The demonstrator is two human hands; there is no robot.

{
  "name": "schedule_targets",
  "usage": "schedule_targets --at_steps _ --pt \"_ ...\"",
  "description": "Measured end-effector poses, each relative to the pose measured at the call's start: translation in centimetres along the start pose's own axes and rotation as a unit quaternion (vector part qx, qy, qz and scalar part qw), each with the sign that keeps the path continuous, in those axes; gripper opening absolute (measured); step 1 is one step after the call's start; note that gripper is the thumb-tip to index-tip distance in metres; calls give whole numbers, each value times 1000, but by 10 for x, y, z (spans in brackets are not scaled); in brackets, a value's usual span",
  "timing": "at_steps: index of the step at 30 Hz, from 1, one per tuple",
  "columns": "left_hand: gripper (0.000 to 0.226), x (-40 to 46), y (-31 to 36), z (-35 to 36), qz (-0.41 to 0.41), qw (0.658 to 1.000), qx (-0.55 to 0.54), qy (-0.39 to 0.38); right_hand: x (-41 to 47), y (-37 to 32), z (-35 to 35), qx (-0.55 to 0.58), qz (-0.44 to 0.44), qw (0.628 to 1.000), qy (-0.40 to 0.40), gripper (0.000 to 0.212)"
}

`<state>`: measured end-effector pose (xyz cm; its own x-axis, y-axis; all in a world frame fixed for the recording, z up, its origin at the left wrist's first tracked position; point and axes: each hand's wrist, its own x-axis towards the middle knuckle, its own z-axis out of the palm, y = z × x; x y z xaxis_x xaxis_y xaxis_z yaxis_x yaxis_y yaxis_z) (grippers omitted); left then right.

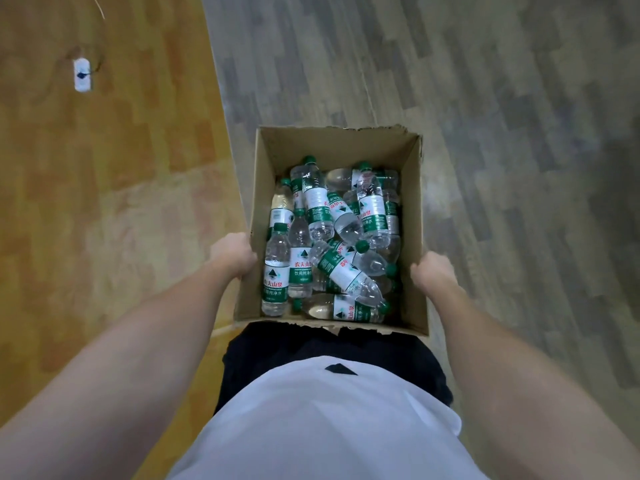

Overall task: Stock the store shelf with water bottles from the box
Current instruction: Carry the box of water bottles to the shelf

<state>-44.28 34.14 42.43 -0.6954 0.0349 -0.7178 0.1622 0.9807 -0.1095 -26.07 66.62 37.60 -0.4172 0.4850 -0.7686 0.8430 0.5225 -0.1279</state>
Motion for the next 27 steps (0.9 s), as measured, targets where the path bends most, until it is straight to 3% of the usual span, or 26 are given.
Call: schedule_targets --at_steps 11,19,27 --pt "41 123 5 -74 26 998 34 -36 61 -89 -60 -9 32 999 36 32" --pt "34 199 5 -174 62 997 31 16 96 -177 -125 -23 34 997 63 34" --pt "28 241 23 -240 79 996 42 21 130 -220 -175 -34 27 996 76 34"
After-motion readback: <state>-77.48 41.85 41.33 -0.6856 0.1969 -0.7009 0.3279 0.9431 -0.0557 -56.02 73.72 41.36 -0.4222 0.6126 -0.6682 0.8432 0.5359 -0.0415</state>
